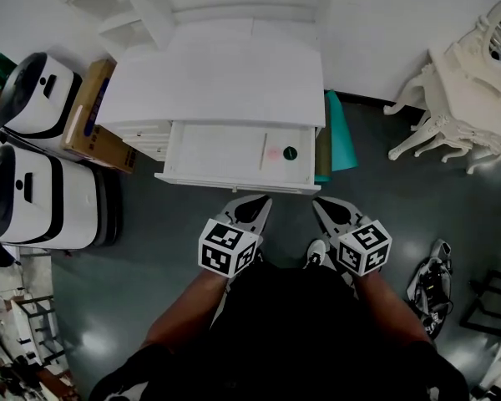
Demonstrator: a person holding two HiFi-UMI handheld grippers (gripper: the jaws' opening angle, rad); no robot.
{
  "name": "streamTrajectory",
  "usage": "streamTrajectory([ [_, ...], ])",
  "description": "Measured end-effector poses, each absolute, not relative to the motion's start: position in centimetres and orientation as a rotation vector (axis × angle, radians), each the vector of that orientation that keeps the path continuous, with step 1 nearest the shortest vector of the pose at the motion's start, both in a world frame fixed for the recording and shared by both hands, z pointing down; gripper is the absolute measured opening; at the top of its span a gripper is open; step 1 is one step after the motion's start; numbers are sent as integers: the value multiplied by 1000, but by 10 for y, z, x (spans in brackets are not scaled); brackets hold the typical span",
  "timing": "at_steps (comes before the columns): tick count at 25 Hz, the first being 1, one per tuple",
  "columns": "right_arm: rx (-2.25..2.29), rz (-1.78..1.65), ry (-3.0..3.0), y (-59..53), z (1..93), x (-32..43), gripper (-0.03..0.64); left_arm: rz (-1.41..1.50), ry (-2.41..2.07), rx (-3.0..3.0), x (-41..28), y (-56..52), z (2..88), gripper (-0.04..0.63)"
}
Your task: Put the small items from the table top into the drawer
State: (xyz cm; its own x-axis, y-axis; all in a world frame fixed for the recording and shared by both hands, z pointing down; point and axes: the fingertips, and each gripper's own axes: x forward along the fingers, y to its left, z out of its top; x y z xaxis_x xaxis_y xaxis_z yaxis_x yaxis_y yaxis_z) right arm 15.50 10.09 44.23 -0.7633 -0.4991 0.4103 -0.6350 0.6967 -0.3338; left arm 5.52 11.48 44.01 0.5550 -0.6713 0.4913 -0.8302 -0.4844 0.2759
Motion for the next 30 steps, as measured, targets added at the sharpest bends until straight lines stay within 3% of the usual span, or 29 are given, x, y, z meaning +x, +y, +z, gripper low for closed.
streamTrajectory([
  [30, 844, 648, -2655, 95, 437, 158, 25, 465, -1236, 2287, 66, 114, 438, 3],
])
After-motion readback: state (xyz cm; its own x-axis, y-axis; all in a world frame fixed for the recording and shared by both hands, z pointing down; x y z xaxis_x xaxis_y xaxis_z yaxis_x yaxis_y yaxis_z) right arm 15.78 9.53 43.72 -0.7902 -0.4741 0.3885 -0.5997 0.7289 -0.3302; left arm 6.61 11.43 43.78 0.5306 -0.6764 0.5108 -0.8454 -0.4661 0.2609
